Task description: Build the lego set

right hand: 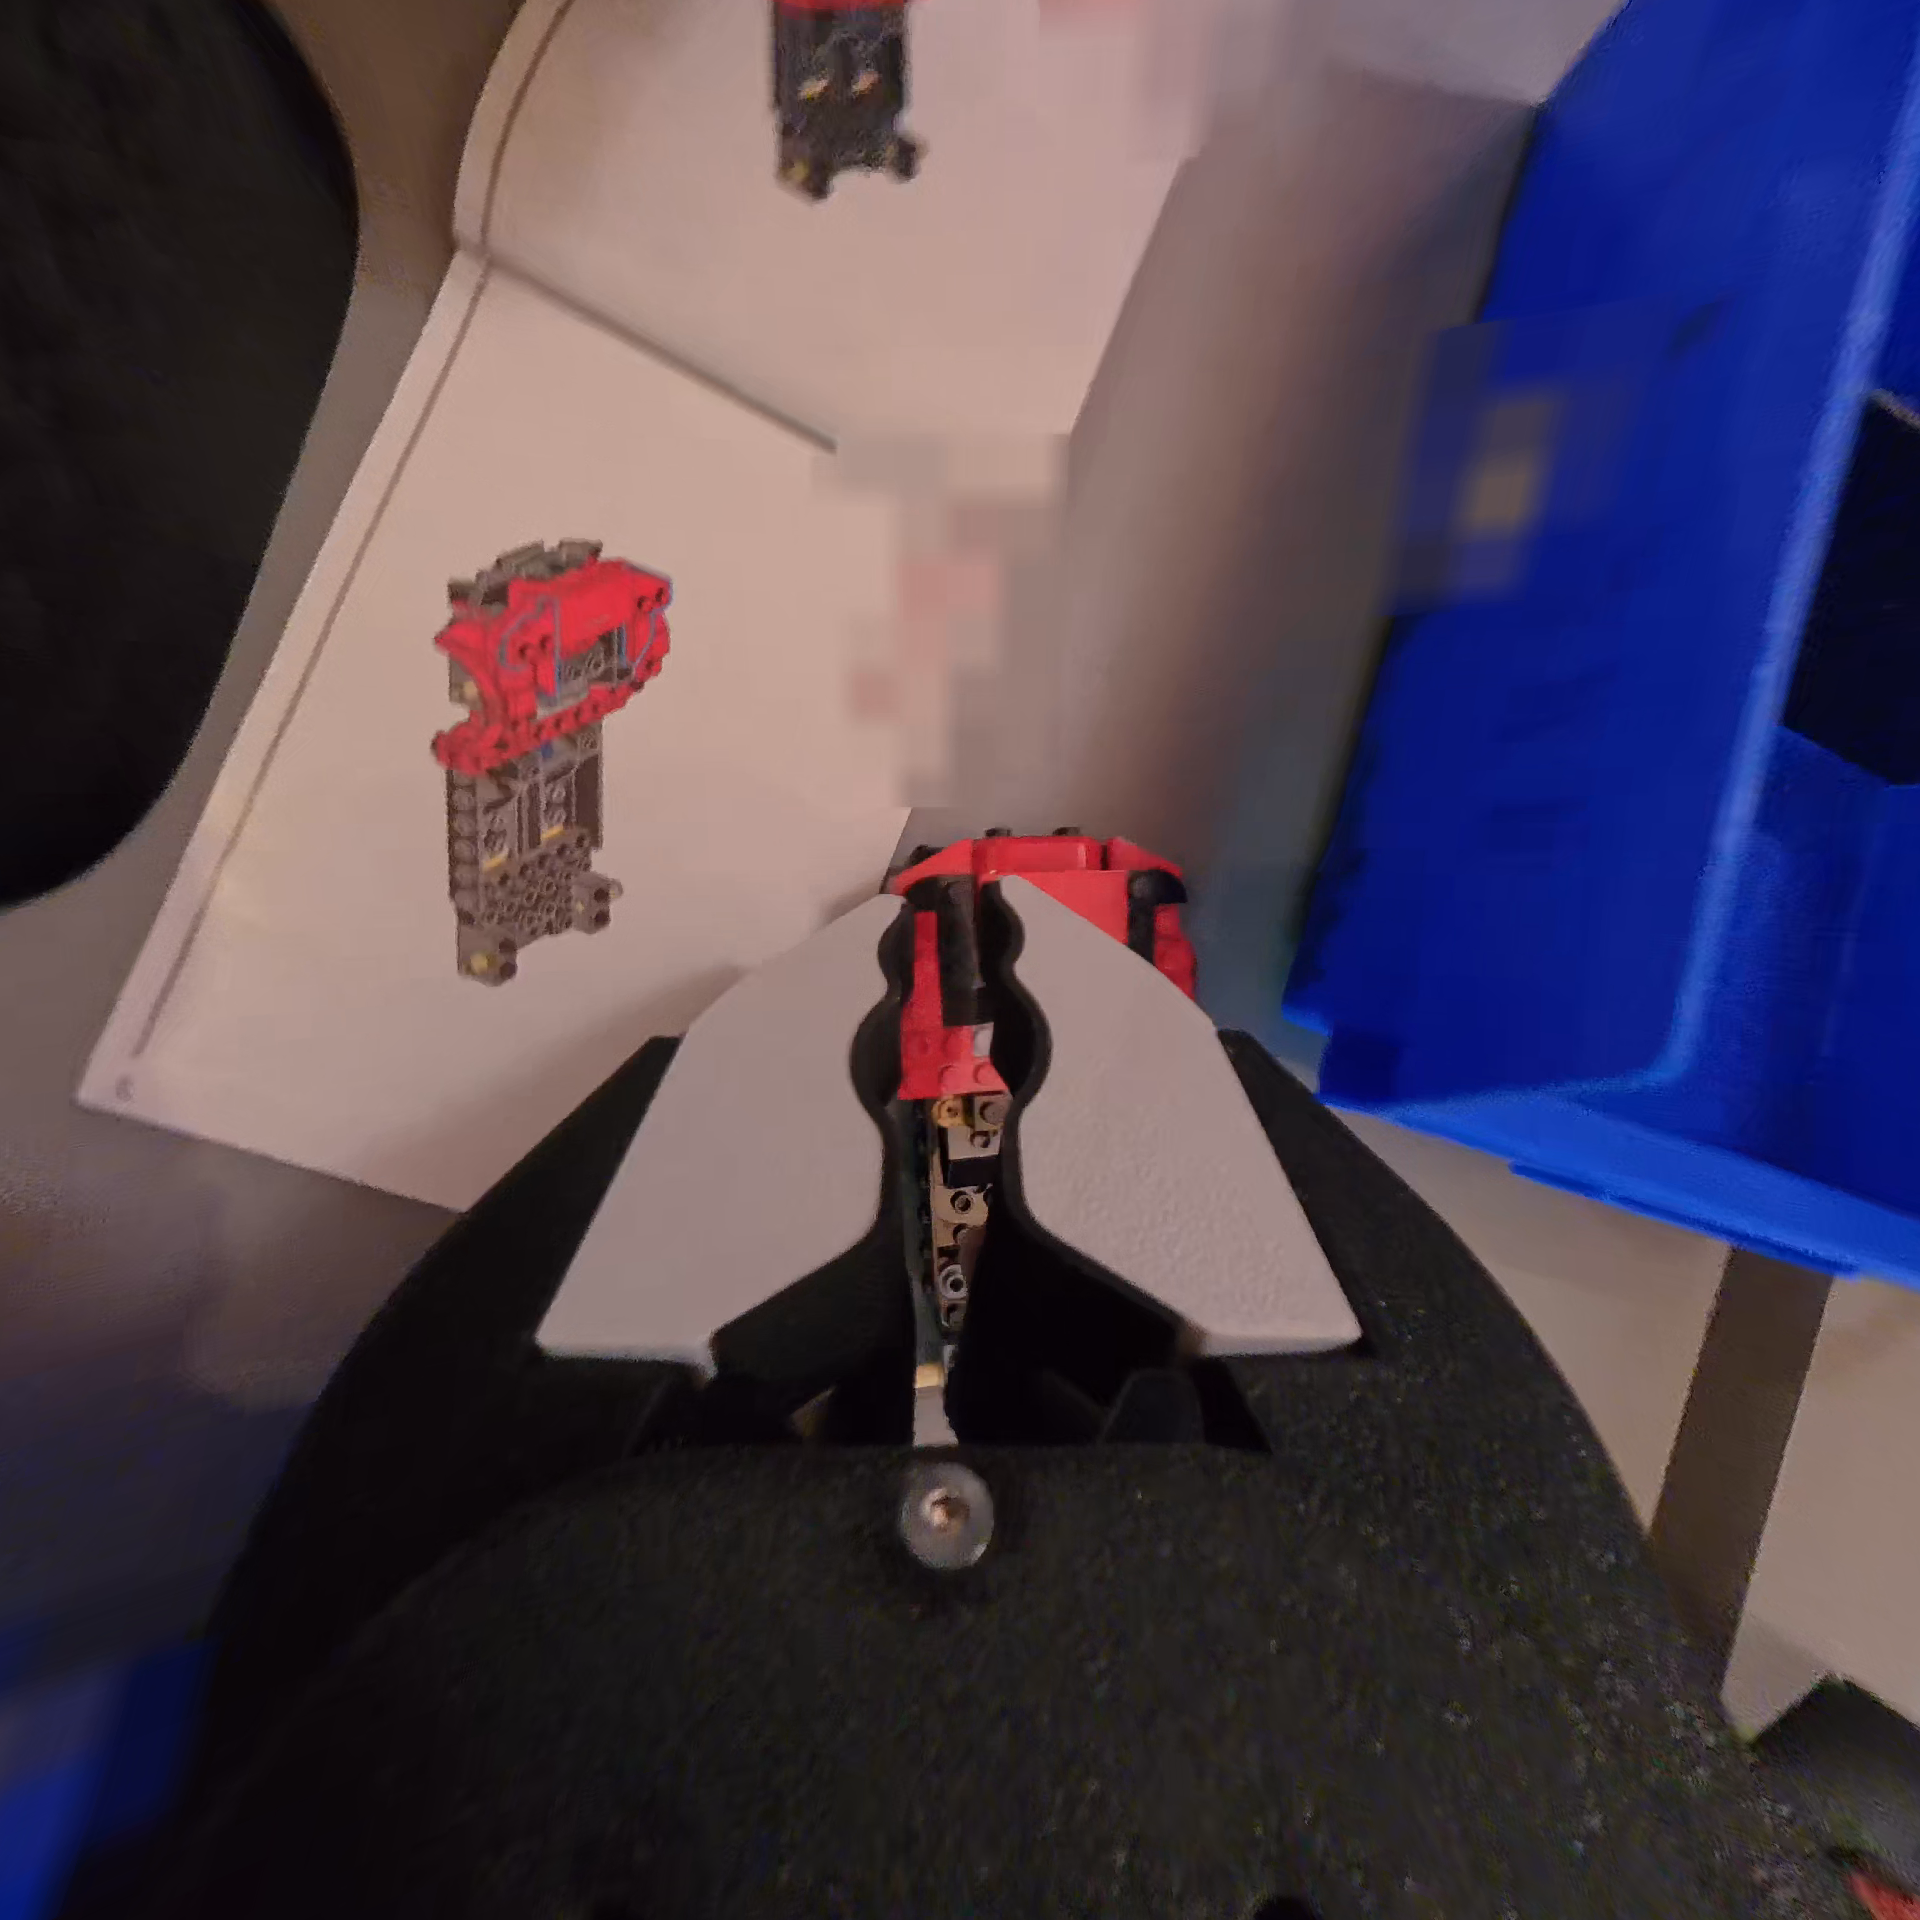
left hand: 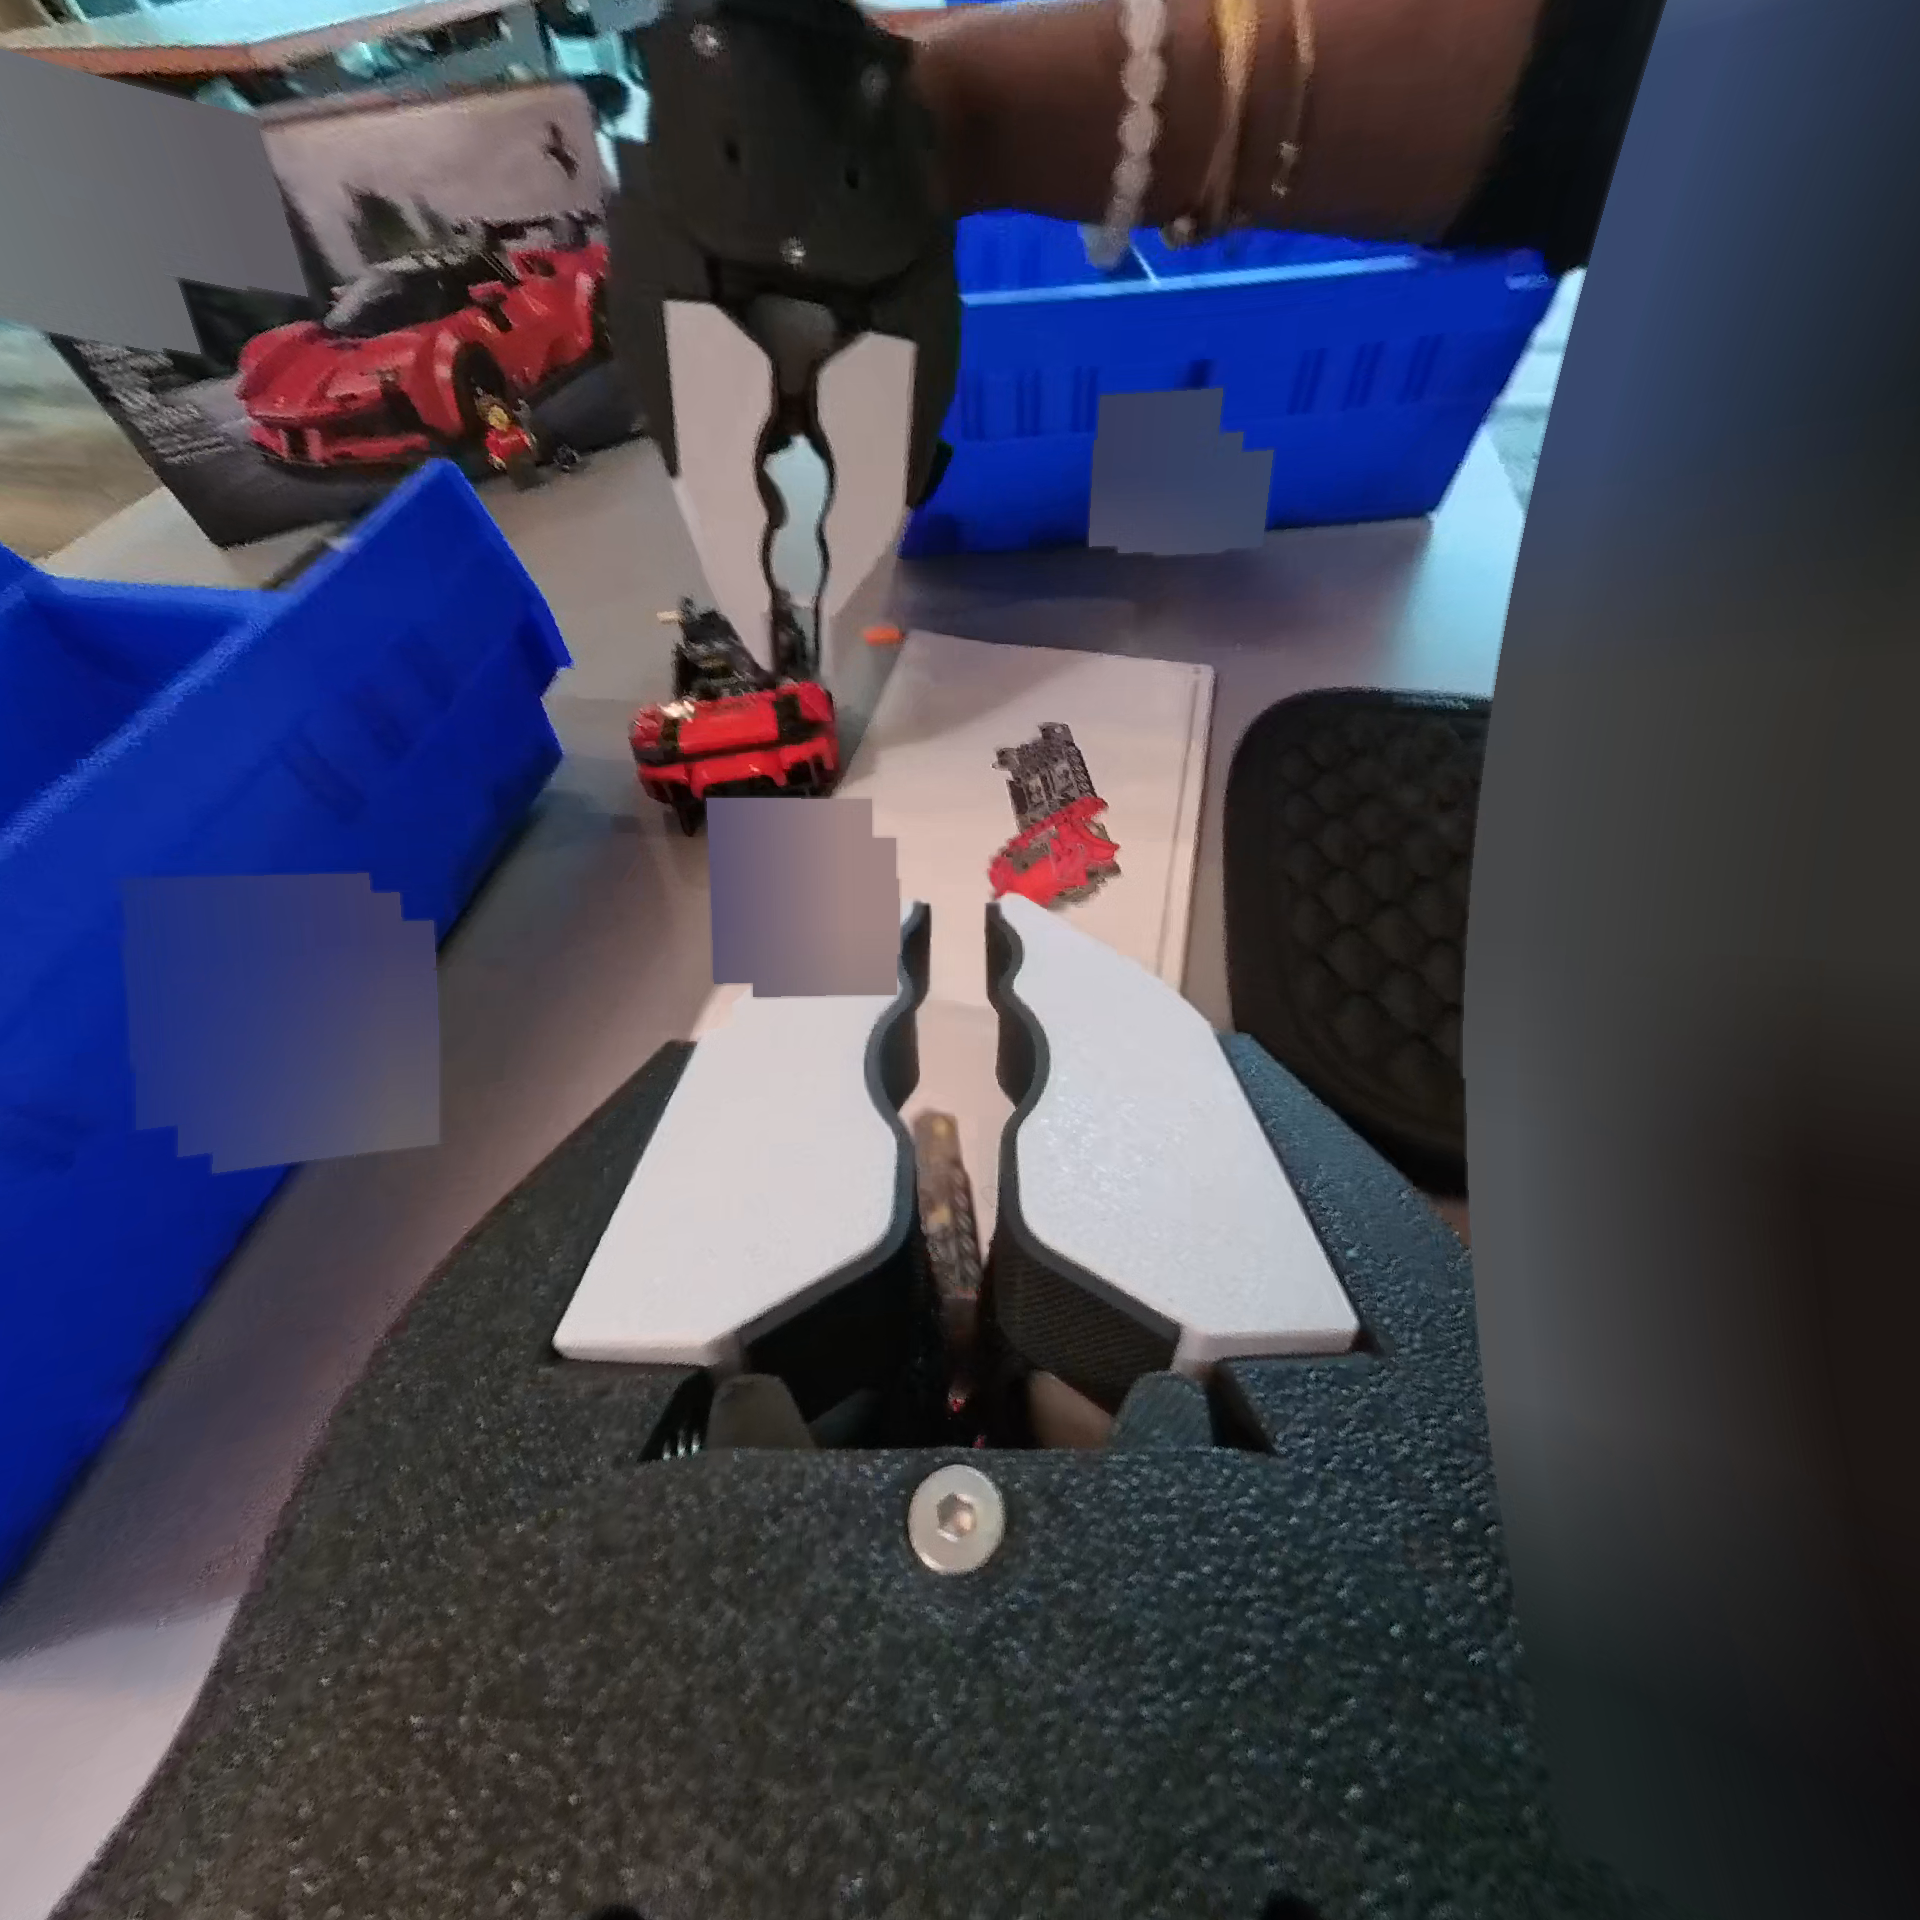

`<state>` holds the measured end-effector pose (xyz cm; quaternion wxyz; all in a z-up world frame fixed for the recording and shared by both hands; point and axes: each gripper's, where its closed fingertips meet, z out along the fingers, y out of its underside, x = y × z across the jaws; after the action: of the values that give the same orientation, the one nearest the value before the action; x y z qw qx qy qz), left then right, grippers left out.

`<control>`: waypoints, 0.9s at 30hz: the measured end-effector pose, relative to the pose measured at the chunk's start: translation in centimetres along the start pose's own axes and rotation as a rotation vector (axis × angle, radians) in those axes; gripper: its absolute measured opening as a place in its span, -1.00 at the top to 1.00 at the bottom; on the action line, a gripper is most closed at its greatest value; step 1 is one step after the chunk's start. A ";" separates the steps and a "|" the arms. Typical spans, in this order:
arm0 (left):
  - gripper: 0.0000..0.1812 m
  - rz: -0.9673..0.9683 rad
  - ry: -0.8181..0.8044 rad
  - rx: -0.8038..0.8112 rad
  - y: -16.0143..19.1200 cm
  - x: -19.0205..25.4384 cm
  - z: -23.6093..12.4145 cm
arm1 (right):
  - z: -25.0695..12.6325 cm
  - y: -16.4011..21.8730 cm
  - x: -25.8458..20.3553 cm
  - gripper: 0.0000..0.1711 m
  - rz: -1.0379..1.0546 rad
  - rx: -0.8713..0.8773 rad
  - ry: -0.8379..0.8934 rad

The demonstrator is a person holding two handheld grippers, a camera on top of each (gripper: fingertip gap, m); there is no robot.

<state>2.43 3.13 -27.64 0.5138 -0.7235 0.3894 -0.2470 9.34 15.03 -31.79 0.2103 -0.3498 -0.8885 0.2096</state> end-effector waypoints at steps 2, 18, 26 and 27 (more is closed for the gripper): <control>0.90 -0.005 -0.039 0.030 -1.6 -1.3 0.8 | -1.1 -1.0 0.6 0.87 0.070 0.000 0.060; 1.00 0.038 0.002 -0.139 -1.1 -8.1 13.0 | -0.4 1.8 -1.8 1.00 1.089 0.146 0.749; 1.00 0.042 0.009 -0.143 0.1 -8.3 13.4 | -0.5 1.9 -0.9 0.92 1.157 0.313 0.774; 1.00 0.047 0.013 -0.142 0.1 -8.3 13.4 | -0.4 1.8 -0.9 0.94 1.149 0.316 0.777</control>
<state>7.80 17.24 -32.08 0.4643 -0.7471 0.4262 -0.2111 11.12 15.72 -32.61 0.4161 -0.7778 -0.3833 0.2737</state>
